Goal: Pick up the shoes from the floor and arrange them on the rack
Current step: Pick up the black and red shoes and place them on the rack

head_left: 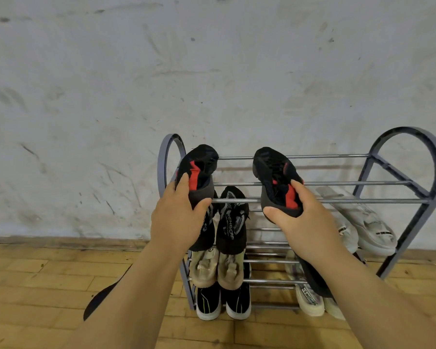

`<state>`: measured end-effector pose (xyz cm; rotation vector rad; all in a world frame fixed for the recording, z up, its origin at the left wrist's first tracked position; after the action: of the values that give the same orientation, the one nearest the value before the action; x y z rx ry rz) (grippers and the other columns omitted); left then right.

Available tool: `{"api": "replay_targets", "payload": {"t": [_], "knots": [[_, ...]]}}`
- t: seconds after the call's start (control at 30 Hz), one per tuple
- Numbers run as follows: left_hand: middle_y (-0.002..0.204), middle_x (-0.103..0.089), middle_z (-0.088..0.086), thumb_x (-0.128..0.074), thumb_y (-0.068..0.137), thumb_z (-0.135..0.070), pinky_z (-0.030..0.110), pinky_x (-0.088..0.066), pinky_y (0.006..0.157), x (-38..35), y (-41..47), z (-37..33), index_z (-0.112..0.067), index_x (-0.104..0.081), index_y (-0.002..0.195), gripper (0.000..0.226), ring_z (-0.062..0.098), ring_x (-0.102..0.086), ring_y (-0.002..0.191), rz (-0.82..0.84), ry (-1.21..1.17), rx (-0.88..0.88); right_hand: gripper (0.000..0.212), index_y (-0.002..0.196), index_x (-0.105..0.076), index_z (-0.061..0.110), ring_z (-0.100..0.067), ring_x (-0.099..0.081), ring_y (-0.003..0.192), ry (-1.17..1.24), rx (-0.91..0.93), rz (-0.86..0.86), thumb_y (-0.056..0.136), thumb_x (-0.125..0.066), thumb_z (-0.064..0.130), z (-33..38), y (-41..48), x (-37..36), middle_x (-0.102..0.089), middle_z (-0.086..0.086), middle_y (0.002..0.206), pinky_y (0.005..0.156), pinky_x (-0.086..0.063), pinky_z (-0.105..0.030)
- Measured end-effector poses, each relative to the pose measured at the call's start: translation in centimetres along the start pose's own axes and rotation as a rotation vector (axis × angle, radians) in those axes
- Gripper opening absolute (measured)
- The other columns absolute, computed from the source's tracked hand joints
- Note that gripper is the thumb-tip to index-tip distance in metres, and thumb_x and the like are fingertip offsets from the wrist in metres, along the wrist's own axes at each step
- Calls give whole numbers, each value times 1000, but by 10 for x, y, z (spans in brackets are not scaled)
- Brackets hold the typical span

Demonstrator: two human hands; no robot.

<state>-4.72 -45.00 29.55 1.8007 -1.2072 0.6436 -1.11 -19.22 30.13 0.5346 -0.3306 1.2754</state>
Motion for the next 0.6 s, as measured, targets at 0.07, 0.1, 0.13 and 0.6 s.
{"api": "replay_targets", "payload": {"t": [0.07,0.1,0.13,0.6], "knots": [[157,-43,2,-51,98,-59,51,-50,104,-1,1,0,-22,-25,162,78,32,-51,133,-47,57,15,92,160,-32,39,-14,-51,134,2,-4,2,82,-77,57,-1,1,-1,-51,13,150,112,-42,-37],[157,-44,3,-50,98,-60,51,-50,103,-1,1,0,-21,-26,162,78,33,-51,132,-63,86,18,91,160,-32,39,-13,-51,133,0,-1,5,82,-77,57,-2,2,-1,-51,13,150,111,-42,-36],[156,-45,4,-50,98,-61,51,-50,102,-2,0,-1,-20,-27,161,79,34,-51,131,-79,115,17,91,160,-32,39,-13,-51,133,-4,8,4,82,-77,57,-2,2,-1,-51,13,149,109,-42,-35],[160,-24,2,-65,96,-49,36,-42,105,7,0,22,-41,-20,161,80,22,-45,139,16,-310,47,92,159,-25,45,-14,-54,131,157,36,39,81,-73,55,3,16,-35,-51,11,149,113,-44,-43]]}}
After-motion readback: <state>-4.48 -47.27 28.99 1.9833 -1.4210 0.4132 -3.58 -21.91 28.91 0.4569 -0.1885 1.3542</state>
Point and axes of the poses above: each hand's wrist, its own y-axis towards the middle knuckle, its own x-axis out of the back of the hand, z = x × y, the point moved 2 cm from there along y, towards the middle knuckle
